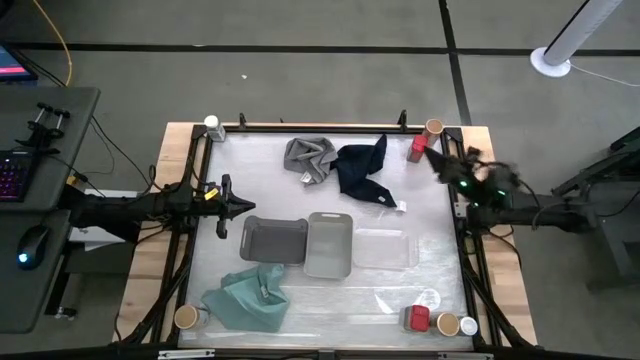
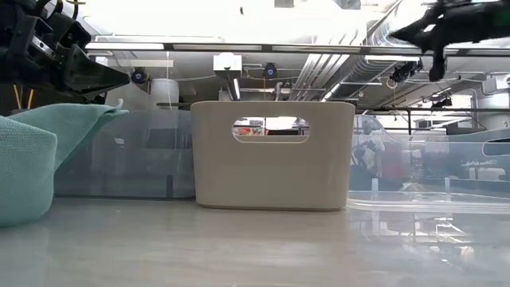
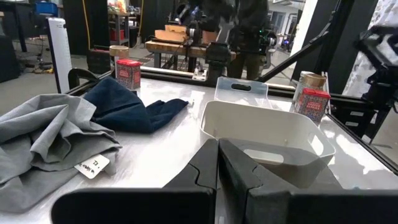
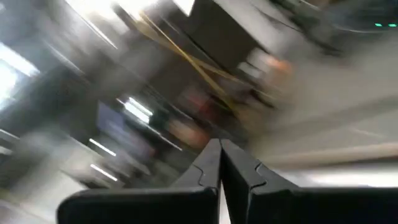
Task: Sort spices by type
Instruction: Put the top red spice can into the transparent bin
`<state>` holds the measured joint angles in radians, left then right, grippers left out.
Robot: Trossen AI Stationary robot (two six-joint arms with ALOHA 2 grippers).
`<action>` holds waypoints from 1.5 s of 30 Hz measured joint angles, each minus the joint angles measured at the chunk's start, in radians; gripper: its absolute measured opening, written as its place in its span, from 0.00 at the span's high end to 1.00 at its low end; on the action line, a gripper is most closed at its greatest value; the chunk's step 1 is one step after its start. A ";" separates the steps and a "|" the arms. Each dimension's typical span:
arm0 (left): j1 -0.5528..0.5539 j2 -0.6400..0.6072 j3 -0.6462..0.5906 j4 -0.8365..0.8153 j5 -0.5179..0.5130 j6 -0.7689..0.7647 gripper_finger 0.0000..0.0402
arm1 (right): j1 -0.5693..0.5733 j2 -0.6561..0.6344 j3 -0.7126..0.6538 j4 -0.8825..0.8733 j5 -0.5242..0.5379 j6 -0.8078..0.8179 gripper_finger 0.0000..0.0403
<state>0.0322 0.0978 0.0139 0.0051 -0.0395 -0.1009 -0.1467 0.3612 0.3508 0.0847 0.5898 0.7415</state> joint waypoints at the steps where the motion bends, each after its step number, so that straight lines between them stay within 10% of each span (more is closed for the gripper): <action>1: 0.000 0.000 0.000 0.000 0.000 0.000 1.00 | -0.031 0.060 0.057 -0.126 0.000 0.015 0.97; 8: 0.000 0.000 0.000 0.000 0.000 0.000 1.00 | -0.253 0.449 0.337 -0.643 -0.005 0.105 0.63; 18: 0.000 0.000 0.000 0.000 0.000 0.000 1.00 | -0.500 0.910 0.581 -0.819 -0.078 0.194 0.17; 26: 0.000 0.000 0.000 0.000 0.000 0.000 1.00 | -0.608 1.181 0.744 -1.096 -0.094 0.297 0.14; 45: 0.000 0.000 0.000 0.000 0.000 0.000 1.00 | -0.688 1.284 0.682 -0.929 -0.182 0.184 0.15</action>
<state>0.0322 0.0979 0.0139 0.0051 -0.0399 -0.1009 -0.8347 1.6451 1.0328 -0.8443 0.4080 0.9253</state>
